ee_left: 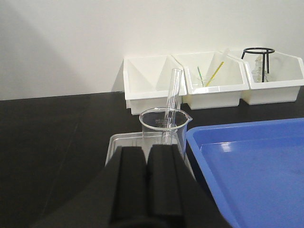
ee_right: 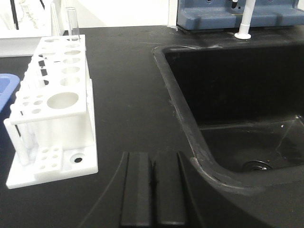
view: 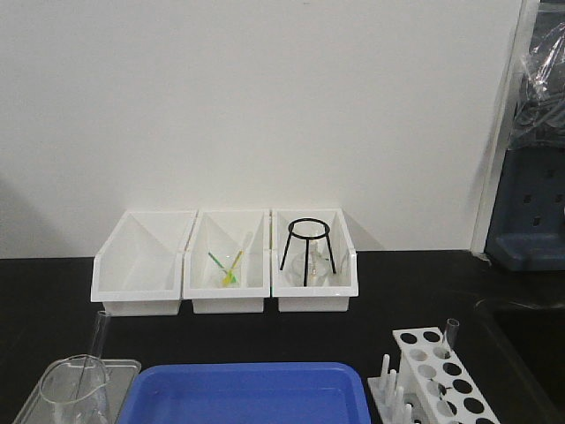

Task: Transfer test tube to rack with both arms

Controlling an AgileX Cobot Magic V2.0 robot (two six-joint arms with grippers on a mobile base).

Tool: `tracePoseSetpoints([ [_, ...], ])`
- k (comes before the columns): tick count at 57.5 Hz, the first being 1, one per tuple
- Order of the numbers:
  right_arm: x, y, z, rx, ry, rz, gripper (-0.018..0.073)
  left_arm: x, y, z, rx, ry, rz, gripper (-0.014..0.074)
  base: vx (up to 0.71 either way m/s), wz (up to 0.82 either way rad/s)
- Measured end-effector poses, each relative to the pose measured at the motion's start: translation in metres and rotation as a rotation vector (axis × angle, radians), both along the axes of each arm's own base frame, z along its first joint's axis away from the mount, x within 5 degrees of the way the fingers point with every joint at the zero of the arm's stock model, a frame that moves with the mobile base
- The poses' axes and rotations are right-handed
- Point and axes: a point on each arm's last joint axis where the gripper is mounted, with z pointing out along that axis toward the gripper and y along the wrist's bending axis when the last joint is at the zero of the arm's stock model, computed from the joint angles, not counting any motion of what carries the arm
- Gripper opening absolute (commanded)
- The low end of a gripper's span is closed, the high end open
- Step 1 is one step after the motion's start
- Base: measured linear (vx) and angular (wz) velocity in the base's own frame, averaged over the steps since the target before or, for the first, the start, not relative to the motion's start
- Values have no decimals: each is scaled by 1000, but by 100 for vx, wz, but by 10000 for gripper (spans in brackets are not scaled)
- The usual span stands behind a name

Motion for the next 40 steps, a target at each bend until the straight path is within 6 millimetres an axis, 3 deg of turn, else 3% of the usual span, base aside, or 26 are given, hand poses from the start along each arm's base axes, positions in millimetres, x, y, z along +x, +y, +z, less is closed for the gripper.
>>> tracePoseSetpoints([
  [24,3,0,14,36,-160,-13,-8,0,0,2,0,-22,2,-4,0,0],
  [34,4,-1,29,392,-376,-67,-8,-1,2,20,-64,-197,16,-4,0,0],
  [40,2,-7,40,668,-544,-127,-8,-8,4,49,-160,-403,19,-4,0,0],
])
